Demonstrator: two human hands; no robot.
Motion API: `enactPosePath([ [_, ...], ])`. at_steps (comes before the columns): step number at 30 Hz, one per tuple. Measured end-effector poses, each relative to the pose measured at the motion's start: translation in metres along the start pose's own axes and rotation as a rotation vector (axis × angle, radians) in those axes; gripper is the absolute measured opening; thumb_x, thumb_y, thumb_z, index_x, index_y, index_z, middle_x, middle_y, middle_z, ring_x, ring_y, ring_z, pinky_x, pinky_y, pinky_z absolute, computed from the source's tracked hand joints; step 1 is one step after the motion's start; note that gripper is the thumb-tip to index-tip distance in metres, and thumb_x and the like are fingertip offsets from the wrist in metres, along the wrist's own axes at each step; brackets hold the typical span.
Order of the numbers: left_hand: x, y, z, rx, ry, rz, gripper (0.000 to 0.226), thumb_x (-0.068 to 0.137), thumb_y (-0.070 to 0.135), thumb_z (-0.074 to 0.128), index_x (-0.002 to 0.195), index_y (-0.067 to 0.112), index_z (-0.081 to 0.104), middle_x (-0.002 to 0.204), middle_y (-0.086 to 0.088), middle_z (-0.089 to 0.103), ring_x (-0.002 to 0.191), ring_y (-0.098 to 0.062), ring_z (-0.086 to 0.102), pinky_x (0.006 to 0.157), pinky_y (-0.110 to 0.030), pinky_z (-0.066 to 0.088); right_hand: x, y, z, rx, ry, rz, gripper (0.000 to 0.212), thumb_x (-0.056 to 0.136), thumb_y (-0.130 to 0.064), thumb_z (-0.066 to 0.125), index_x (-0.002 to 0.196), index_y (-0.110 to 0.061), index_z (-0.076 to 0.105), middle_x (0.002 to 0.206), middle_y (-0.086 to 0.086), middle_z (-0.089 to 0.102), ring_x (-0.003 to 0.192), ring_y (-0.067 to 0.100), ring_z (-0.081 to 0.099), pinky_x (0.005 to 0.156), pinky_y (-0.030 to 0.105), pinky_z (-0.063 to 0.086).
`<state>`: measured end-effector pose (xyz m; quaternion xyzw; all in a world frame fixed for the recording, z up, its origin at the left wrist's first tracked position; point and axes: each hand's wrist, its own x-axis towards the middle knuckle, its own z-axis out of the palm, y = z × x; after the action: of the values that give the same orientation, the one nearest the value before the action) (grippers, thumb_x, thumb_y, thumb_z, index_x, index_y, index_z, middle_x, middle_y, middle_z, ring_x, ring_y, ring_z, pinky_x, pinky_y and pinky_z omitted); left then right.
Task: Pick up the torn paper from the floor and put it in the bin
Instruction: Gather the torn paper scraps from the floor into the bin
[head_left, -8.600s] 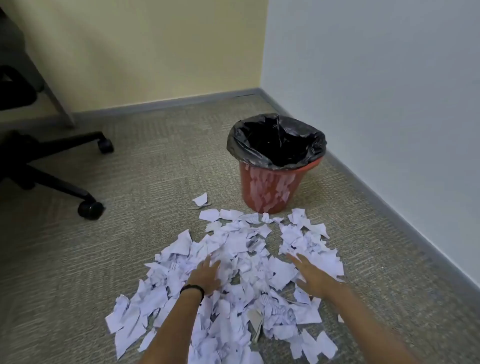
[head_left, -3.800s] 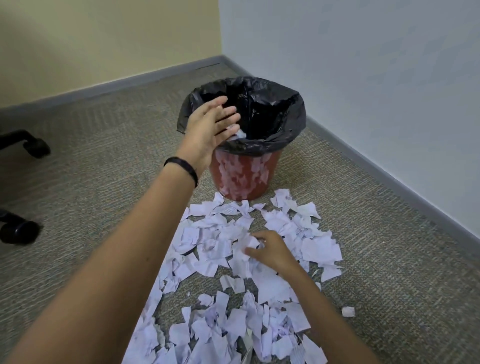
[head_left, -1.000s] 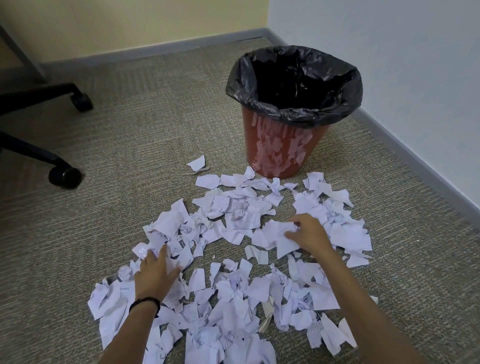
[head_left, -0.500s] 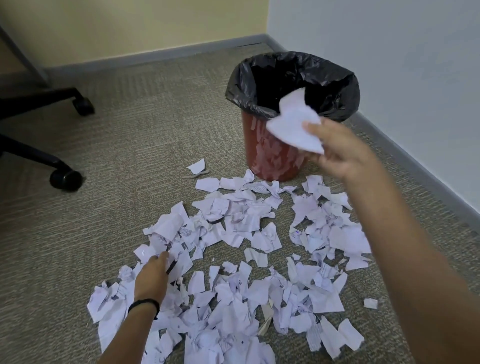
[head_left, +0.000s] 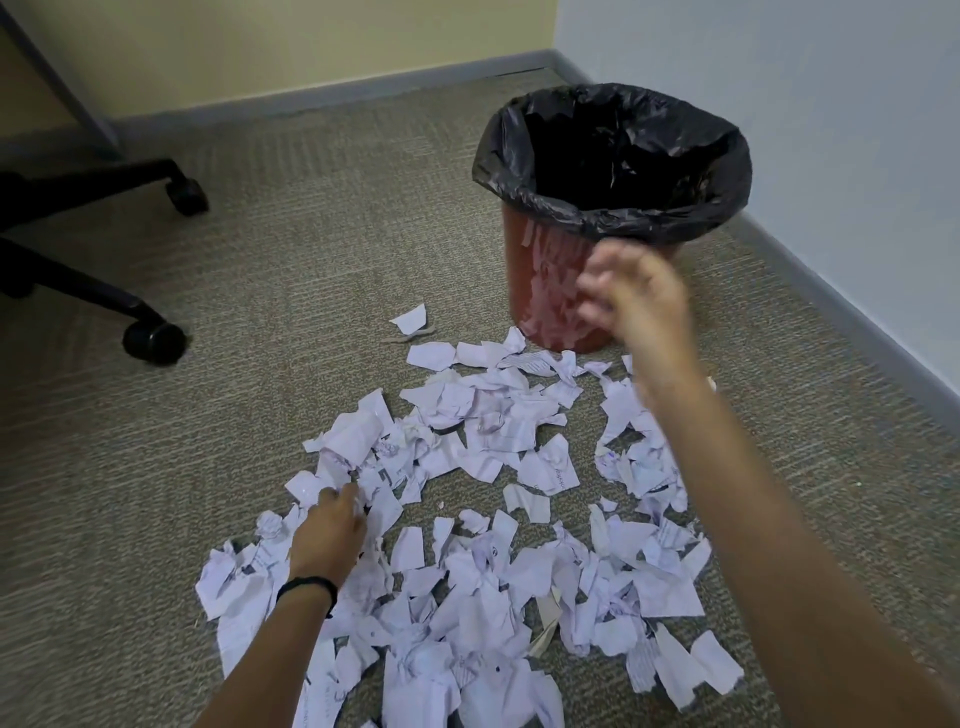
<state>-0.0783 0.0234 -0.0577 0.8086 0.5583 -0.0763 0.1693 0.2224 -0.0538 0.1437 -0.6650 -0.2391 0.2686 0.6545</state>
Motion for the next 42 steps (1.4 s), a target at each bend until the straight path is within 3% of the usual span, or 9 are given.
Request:
enactPosePath([
  [4, 0.002, 0.02, 0.002, 0.026, -0.117, -0.041, 0.037, 0.094, 0.022, 0.047, 0.128, 0.007, 0.043, 0.125, -0.02, 0.041, 0.099, -0.038, 0.059, 0.081, -0.039, 0.049, -0.048, 0.073, 0.021, -0.511, -0.585, 0.158, 0.029, 0.093, -0.012, 0.052, 0.12, -0.023, 0.055, 0.122, 0.001, 0.058, 0.096, 0.016, 0.058, 0.07, 0.023, 0.049],
  [7, 0.006, 0.04, 0.005, 0.039, -0.127, -0.004, 0.033, 0.098, 0.027, 0.037, 0.125, 0.007, 0.043, 0.129, -0.021, 0.04, 0.104, -0.037, 0.057, 0.082, -0.039, 0.051, -0.087, 0.128, 0.039, -0.852, -0.974, 0.118, 0.061, 0.09, -0.027, 0.061, 0.142, -0.031, 0.03, 0.153, 0.01, 0.019, 0.135, 0.028, 0.032, 0.105, 0.045, 0.039],
  [12, 0.005, 0.055, 0.009, 0.119, -0.216, 0.065, 0.052, 0.097, 0.021, 0.042, 0.146, 0.022, 0.023, 0.149, -0.022, 0.019, 0.113, -0.037, 0.055, 0.087, -0.04, 0.049, -0.129, 0.175, 0.054, -1.271, -1.149, -0.018, 0.103, 0.08, -0.025, 0.073, 0.149, -0.034, -0.003, 0.155, 0.015, -0.021, 0.141, 0.044, -0.015, 0.104, 0.073, 0.013],
  [20, 0.001, 0.042, 0.005, 0.147, -0.266, 0.12, 0.044, 0.091, 0.001, 0.045, 0.132, 0.018, 0.047, 0.137, -0.015, 0.036, 0.11, -0.031, 0.057, 0.09, -0.036, 0.048, -0.135, 0.194, 0.044, -1.349, -1.102, -0.133, 0.061, 0.081, 0.02, 0.047, 0.133, -0.01, 0.04, 0.154, 0.022, 0.006, 0.14, 0.049, 0.01, 0.082, 0.052, 0.05],
  [24, 0.001, 0.043, 0.002, 0.137, -0.231, 0.145, 0.038, 0.093, 0.006, 0.049, 0.13, 0.016, 0.05, 0.128, -0.014, 0.047, 0.109, -0.03, 0.058, 0.093, -0.034, 0.047, -0.127, 0.194, 0.043, -1.417, -1.025, -0.206, 0.053, 0.074, 0.024, 0.05, 0.12, -0.001, 0.05, 0.137, 0.023, 0.032, 0.118, 0.041, 0.041, 0.064, 0.039, 0.042],
  [29, 0.003, 0.047, -0.005, 0.061, -0.198, 0.157, 0.036, 0.087, 0.002, 0.055, 0.121, 0.013, 0.056, 0.118, -0.015, 0.06, 0.108, -0.03, 0.057, 0.088, -0.033, 0.047, -0.113, 0.182, 0.041, -1.383, -0.997, -0.159, 0.033, 0.078, 0.017, 0.048, 0.104, -0.003, 0.054, 0.133, 0.023, 0.038, 0.087, 0.028, 0.046, 0.05, 0.03, 0.029],
  [36, 0.006, 0.086, -0.06, -0.403, -0.1, 0.167, 0.038, 0.083, 0.007, 0.067, 0.12, 0.011, 0.058, 0.129, -0.006, 0.058, 0.097, -0.021, 0.058, 0.078, -0.022, 0.04, -0.076, 0.144, 0.017, -1.054, -0.65, -0.006, 0.018, 0.089, -0.002, 0.053, 0.096, -0.013, 0.065, 0.122, 0.012, 0.048, 0.079, 0.024, 0.057, 0.062, 0.025, 0.042],
  [39, 0.007, 0.127, -0.111, -0.65, -0.007, 0.233, 0.046, 0.081, 0.015, 0.072, 0.124, 0.013, 0.056, 0.134, -0.001, 0.051, 0.121, -0.016, 0.047, 0.093, -0.02, 0.033, -0.054, 0.109, -0.001, -0.852, -0.501, 0.005, 0.013, 0.085, -0.009, 0.064, 0.085, -0.021, 0.066, 0.103, 0.006, 0.053, 0.09, 0.02, 0.054, 0.066, 0.02, 0.041],
  [42, 0.016, 0.176, -0.166, -0.982, 0.003, 0.31, 0.049, 0.081, 0.017, 0.072, 0.126, 0.012, 0.054, 0.125, 0.002, 0.05, 0.108, -0.01, 0.048, 0.083, -0.02, 0.039, -0.041, 0.075, -0.017, -0.725, -0.411, -0.025, 0.01, 0.084, -0.012, 0.068, 0.084, -0.021, 0.065, 0.11, 0.0, 0.059, 0.103, 0.012, 0.051, 0.083, 0.024, 0.04],
])
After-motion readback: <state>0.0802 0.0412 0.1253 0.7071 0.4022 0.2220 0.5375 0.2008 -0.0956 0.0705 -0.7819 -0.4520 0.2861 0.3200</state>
